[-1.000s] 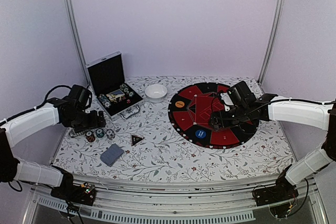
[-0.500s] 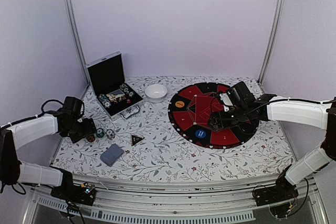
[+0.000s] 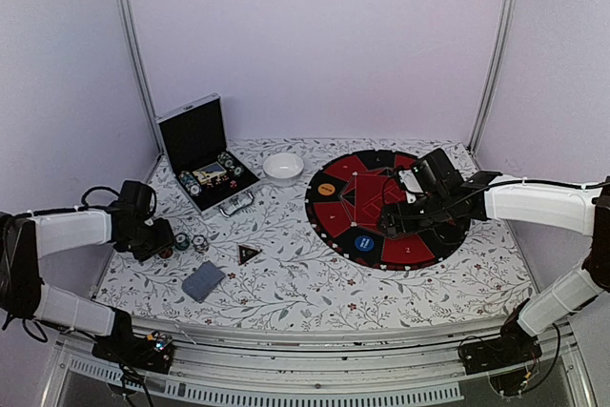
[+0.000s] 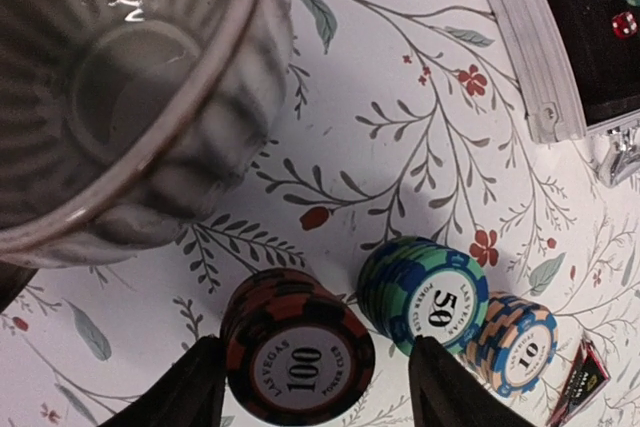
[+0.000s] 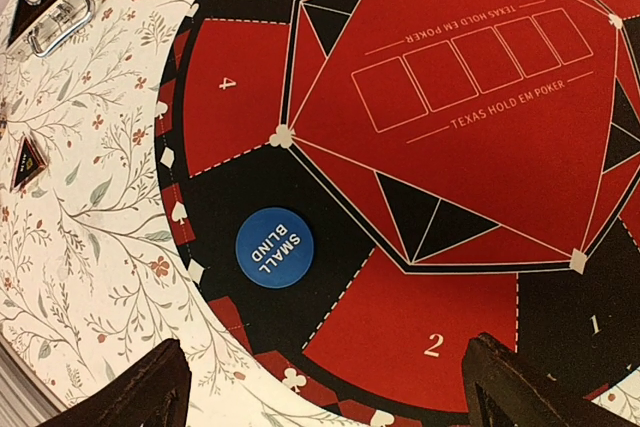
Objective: Distribute texas hold em gaming equipment
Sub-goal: Pick up the poker chip from the pile of poker chips.
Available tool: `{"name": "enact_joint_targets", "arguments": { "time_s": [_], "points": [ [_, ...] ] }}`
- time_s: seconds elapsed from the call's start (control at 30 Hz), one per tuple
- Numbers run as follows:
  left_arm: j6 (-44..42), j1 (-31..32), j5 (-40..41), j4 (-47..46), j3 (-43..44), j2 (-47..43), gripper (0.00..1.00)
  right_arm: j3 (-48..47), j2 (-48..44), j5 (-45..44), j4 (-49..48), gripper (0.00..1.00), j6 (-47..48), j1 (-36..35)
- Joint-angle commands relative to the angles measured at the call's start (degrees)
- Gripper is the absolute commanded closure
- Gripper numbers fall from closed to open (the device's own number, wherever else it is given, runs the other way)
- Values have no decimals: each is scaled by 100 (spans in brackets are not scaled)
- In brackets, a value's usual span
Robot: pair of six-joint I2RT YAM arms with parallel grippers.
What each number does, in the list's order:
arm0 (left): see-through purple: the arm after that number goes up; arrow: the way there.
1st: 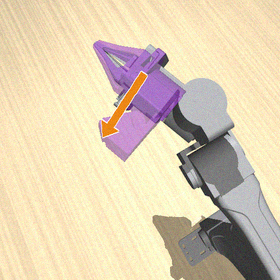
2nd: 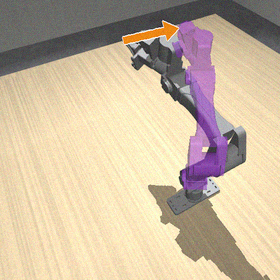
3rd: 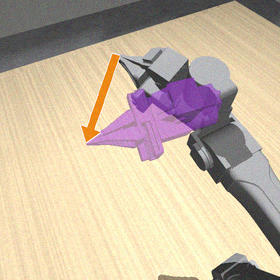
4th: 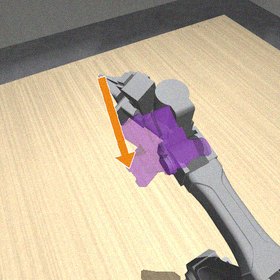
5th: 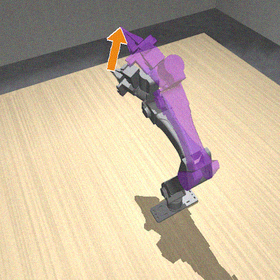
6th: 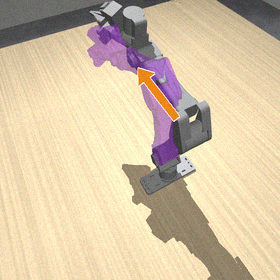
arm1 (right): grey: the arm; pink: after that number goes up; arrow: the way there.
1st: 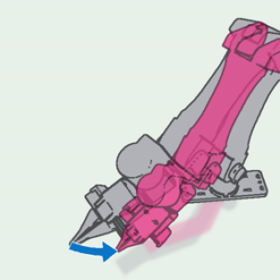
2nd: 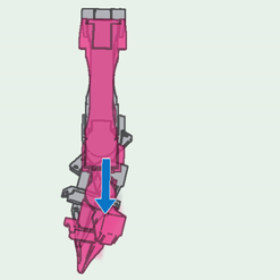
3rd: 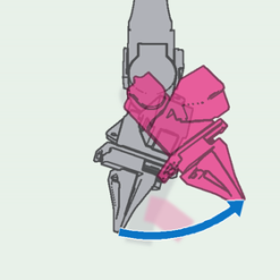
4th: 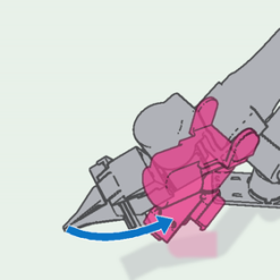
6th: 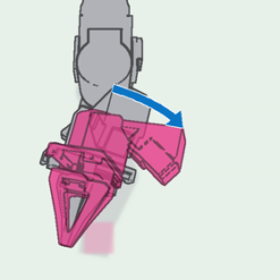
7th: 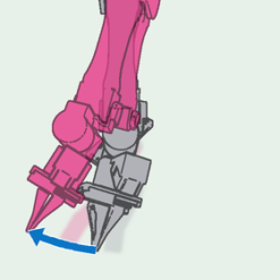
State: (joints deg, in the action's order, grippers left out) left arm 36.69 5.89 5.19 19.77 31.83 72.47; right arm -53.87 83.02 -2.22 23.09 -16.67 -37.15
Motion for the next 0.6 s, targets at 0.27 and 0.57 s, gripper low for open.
{"name": "enact_joint_targets", "arguments": {
  "time_s": [0.27,0.57],
  "points": [
    [15,-255,62,-293,-294,74,43,74,38,120,-64,3,-7,-30],
    [-126,-255,12,-301,-259,34,41,68,77,176,-68,3,-19,-30]
  ]
}}
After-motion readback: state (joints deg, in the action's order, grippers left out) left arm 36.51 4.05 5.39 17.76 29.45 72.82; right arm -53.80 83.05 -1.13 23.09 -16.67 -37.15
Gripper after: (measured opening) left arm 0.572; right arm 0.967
